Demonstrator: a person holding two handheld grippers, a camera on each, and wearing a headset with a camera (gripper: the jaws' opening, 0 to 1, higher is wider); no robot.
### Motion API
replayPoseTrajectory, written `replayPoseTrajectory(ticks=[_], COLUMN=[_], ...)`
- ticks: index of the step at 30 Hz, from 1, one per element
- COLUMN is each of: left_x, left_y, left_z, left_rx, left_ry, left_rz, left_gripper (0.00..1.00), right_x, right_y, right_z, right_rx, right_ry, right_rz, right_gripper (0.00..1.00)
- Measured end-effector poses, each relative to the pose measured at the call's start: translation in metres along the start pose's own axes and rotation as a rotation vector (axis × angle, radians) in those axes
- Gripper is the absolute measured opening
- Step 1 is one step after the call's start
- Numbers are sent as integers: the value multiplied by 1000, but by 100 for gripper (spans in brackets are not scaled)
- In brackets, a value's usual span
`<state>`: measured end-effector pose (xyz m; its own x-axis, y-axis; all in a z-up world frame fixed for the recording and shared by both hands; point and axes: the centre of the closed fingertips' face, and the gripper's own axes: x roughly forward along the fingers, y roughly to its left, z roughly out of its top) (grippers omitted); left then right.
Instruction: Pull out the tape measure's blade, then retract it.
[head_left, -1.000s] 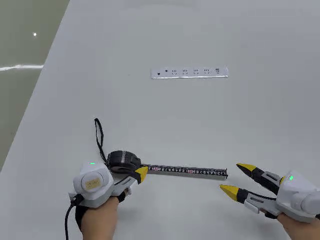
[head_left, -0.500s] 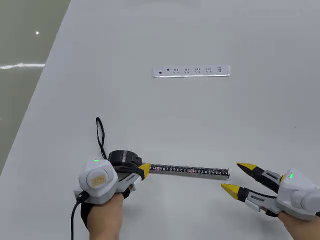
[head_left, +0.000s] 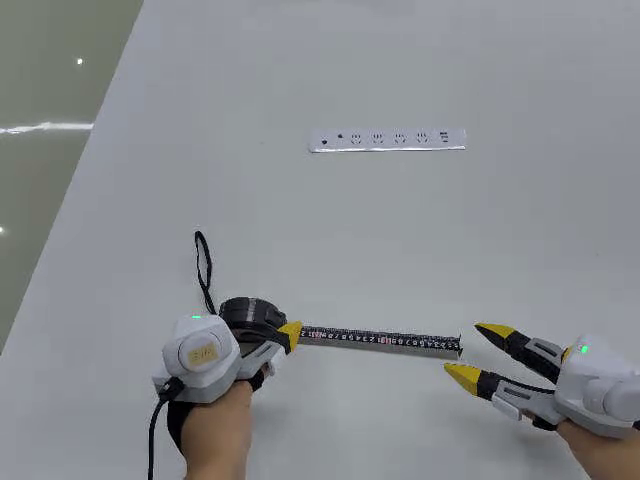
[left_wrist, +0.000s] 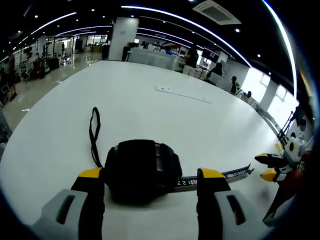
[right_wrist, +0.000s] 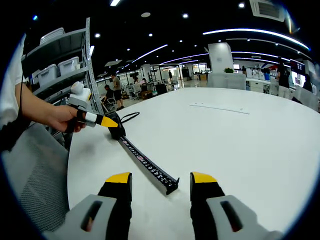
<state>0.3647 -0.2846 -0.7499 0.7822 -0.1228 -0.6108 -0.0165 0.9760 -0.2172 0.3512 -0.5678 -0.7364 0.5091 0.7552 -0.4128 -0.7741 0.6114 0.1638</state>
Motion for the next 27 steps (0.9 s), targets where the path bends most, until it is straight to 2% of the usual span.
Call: replayPoseTrajectory(ticks=[2, 27], left_x=[0, 5], left_y=[0, 6], left_z=[-1, -2], left_rx=[14, -12], left_ry=[5, 17], left_rz=[6, 78], left_gripper=[73, 69], right_x=[1, 11], right_y=[0, -5], right_z=[-1, -18], right_rx=[-2, -30], right_ry=[2, 37], right_rz=[5, 74], right_gripper=[46, 42])
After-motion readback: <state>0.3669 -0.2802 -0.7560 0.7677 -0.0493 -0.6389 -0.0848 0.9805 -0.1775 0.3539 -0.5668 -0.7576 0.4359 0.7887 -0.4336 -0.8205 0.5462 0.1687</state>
